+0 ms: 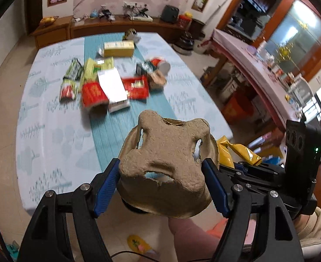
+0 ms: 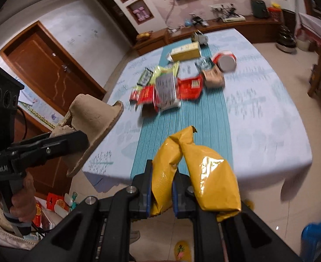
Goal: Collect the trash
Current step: 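Carry the pulp tray and yellow bag down over the black bin, then open the left tool over the bin while the right releases the yellow bag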
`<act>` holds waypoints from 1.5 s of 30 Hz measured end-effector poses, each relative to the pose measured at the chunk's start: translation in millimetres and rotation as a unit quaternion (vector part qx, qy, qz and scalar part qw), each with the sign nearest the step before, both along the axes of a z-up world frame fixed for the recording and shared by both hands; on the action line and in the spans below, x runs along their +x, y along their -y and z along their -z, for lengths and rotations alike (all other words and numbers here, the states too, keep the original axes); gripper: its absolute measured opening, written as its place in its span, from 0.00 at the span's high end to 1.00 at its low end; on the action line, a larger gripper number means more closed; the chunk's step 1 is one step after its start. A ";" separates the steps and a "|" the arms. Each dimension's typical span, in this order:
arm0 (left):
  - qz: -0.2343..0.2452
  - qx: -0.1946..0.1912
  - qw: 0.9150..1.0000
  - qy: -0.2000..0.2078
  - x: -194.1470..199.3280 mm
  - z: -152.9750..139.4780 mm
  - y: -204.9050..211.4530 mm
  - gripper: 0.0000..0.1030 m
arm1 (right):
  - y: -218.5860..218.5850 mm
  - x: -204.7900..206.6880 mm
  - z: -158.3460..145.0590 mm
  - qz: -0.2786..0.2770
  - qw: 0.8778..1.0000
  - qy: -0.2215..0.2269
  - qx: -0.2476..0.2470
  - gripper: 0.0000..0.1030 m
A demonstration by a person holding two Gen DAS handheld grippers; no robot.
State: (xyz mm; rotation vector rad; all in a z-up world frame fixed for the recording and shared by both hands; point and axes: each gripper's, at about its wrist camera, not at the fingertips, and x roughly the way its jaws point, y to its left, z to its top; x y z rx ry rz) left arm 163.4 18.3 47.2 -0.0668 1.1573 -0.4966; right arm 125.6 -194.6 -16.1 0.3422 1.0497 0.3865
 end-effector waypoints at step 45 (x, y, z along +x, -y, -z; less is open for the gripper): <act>-0.071 0.115 0.982 -0.130 -65.4 367.4 37.3 0.23 | 4.9 -28.3 372.2 0.076 0.972 -0.218 -0.047 0.68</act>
